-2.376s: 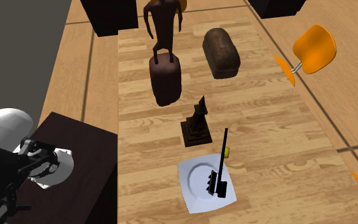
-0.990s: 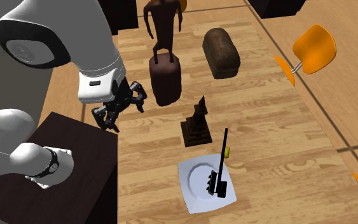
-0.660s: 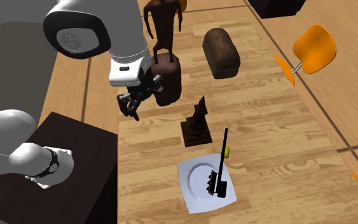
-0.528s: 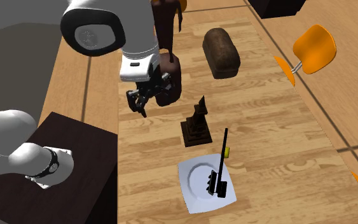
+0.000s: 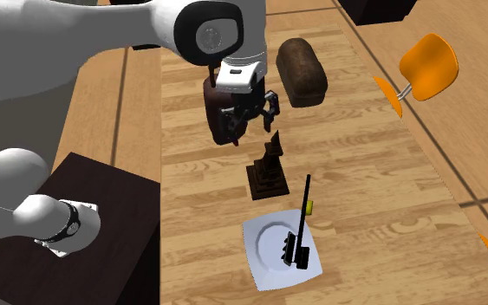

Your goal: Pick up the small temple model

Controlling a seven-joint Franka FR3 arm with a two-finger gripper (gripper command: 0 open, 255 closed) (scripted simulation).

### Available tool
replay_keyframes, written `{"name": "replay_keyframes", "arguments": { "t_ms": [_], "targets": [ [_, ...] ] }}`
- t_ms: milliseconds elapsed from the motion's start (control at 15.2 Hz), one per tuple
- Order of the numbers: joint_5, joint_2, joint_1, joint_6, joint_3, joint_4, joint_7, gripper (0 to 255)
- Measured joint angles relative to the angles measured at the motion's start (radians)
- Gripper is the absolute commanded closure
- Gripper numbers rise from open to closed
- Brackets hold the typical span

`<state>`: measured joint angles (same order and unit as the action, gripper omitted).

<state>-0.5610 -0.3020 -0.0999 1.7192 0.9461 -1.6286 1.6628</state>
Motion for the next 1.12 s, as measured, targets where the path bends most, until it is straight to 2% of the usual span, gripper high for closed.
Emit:
{"name": "replay_keyframes", "arguments": {
  "t_ms": [198,330,792,858,1122],
  "targets": [
    [-0.132,-0.174,0.146,-0.096,-0.07,0.201,0.096,0],
    [-0.168,-0.228,0.2,-0.129,-0.095,0.273,0.121,0],
    [-0.19,-0.251,0.194,-0.062,-0.108,0.21,0.165,0],
    [-0.191,-0.254,0.195,-0.06,-0.109,0.21,0.167,255],
    [-0.193,-0.256,0.196,-0.059,-0.11,0.211,0.168,255]
  ]
}}
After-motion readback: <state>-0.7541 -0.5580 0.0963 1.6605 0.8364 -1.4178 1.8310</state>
